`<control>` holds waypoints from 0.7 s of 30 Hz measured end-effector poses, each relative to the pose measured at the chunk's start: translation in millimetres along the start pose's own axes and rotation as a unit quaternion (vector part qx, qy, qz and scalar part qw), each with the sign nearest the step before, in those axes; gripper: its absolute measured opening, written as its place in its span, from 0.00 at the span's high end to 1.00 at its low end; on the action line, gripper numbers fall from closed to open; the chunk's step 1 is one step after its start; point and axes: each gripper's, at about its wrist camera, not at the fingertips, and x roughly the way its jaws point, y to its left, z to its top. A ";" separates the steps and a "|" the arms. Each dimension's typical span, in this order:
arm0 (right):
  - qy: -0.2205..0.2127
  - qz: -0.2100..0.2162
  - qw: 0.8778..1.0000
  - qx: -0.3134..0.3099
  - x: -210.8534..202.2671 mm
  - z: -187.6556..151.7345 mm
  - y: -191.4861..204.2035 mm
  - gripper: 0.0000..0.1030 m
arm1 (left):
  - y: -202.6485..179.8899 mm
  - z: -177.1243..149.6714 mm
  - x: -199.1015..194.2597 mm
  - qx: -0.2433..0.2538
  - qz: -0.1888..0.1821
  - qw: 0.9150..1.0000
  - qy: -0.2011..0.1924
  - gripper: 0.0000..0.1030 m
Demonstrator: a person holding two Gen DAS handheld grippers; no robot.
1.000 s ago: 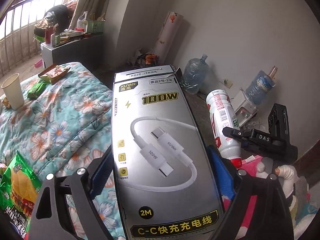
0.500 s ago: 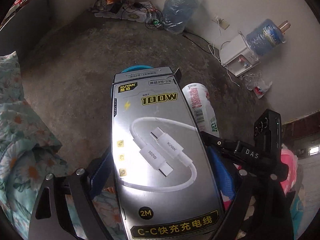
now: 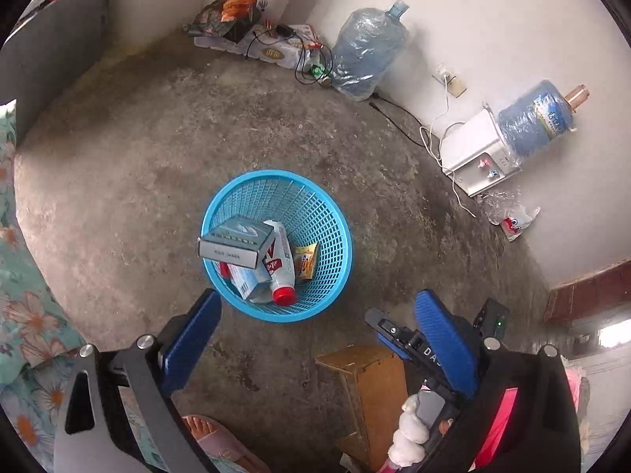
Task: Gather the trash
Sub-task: 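Carry the box and bottle over the blue wastebasket and open both tools, then move both open tools back over the bed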
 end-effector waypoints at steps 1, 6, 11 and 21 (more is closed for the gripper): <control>-0.007 -0.002 1.000 -0.001 -5.2 -2.9 -2.0 0.29 | 0.4 -4.4 -14.5 0.007 -0.002 1.000 -0.013 0.06; -0.039 0.010 0.999 -0.035 -48.2 -38.4 9.9 0.29 | 4.4 -35.2 -103.9 0.026 -0.021 0.995 -0.098 0.06; -0.069 0.036 0.991 -0.106 -87.7 -71.0 47.7 0.29 | 16.3 -91.0 -203.5 0.031 -0.038 0.981 -0.190 0.06; -0.010 0.148 0.942 -0.299 -139.6 -147.7 154.9 0.29 | 90.4 -259.7 -385.8 -0.052 0.052 0.942 -0.328 0.06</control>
